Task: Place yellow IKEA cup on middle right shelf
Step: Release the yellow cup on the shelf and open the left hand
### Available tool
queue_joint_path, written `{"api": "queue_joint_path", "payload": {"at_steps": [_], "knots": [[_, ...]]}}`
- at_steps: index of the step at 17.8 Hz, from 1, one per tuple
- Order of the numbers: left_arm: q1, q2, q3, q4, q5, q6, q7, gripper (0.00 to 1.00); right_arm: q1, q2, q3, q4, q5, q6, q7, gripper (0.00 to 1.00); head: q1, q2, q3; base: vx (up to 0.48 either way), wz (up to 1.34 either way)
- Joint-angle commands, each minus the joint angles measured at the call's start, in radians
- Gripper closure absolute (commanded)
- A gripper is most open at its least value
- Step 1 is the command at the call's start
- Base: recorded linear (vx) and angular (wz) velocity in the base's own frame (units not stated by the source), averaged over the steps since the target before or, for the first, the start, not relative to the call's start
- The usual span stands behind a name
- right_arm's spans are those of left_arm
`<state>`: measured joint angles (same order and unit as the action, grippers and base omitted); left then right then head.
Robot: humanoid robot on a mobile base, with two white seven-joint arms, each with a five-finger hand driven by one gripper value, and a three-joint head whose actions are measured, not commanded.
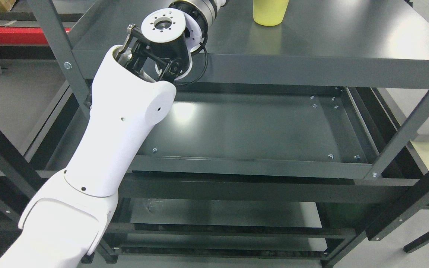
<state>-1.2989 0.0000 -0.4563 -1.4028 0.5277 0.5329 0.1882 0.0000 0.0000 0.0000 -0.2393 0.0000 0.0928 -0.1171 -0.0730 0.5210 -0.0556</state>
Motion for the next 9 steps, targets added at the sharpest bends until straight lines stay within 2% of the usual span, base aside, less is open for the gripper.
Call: {"api": "queue_joint_path", "payload": {"at_steps": [1,6,9], "knots": [[-0.003,0.017,0.099,-0.134,-0.017,-0.001,-0.102,0.03,0.014,-0.017,0.017,0.0,-0.025,0.001,0.001,0.01,0.0,0.0,0.0,0.0,0.0],[-0.008,0.017,0.108,-0.17,-0.012,0.002,-0.183,0.03,0.014,-0.017,0.017,0.0,-0.025,0.001,0.001,0.01,0.0,0.0,0.0,0.0,0.0],[0.003,0.017,0.104,-0.179,0.043,0.009,-0.28,0.03,0.014,-0.017,0.017,0.0,-0.025,0.001,0.001,0.0,0.0,0.0,0.0,0.0,0.0]]}}
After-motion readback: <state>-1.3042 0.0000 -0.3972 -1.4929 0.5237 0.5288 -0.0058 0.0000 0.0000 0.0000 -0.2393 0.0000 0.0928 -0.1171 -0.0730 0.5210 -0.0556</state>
